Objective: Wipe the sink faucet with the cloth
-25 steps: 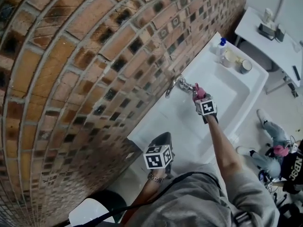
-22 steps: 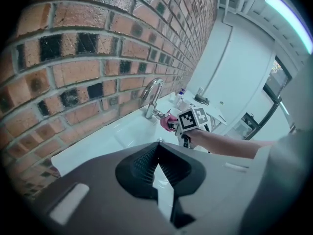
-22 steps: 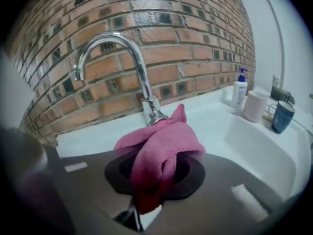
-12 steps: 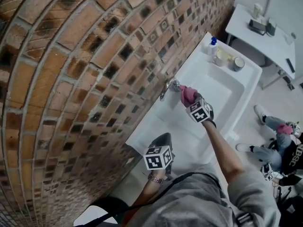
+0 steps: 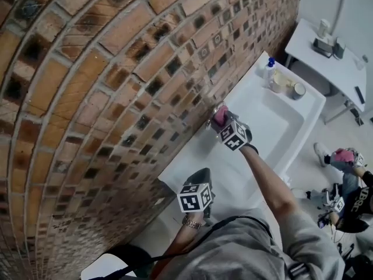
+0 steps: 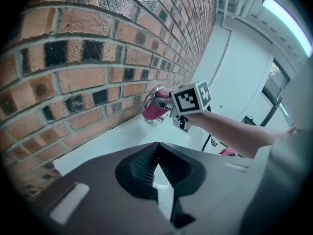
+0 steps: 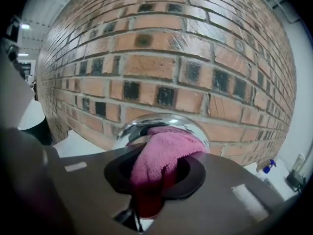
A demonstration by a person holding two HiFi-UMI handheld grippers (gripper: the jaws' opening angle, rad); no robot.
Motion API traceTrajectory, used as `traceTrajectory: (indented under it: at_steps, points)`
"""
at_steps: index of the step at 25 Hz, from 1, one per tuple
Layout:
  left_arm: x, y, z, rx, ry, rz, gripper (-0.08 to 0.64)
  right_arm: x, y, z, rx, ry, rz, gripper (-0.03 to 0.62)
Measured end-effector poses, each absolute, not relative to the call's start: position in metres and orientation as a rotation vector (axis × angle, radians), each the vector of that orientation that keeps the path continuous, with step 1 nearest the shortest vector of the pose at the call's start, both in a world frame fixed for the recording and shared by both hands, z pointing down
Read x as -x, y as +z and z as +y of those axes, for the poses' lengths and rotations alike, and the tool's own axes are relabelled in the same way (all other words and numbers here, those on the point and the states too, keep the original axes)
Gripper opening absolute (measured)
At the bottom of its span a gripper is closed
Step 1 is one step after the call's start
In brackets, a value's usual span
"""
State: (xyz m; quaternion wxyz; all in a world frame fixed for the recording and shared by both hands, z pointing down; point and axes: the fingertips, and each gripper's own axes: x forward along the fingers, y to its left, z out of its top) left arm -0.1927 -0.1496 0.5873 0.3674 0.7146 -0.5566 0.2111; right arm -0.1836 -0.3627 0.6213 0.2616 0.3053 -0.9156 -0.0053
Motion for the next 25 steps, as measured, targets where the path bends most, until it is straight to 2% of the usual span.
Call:
traceTrajectory:
  at_steps: [5, 11, 13, 18, 25]
  points:
    - [0.204, 0.582, -0.15, -1.824, 0.488, -1.471, 0.014, 0.191, 0.638, -0.333, -0.699, -0.261, -2.345, 0.071]
    - [0.202, 0.564, -0.141, -1.858, 0.426, -1.49, 0.014, 0.208, 0.644, -0.255, -0.375, -0.409, -2.31, 0.073]
    - [0.201, 0.558, -0.137, -1.871, 0.399, -1.492, 0.014, 0.207, 0.629, -0.24, -0.477, -0.242, -2.385, 0.074]
    - [0.188, 0.561, -0.127, -1.907, 0.386, -1.468, 0.014, 0.148, 0.572, -0.202, -0.968, 0.517, -2.591, 0.074]
    - [0.102, 0.578, -0.086, -1.995, 0.409, -1.309, 0.014, 0.054, 0.546, -0.099, -1.281, 0.688, -2.508, 0.074]
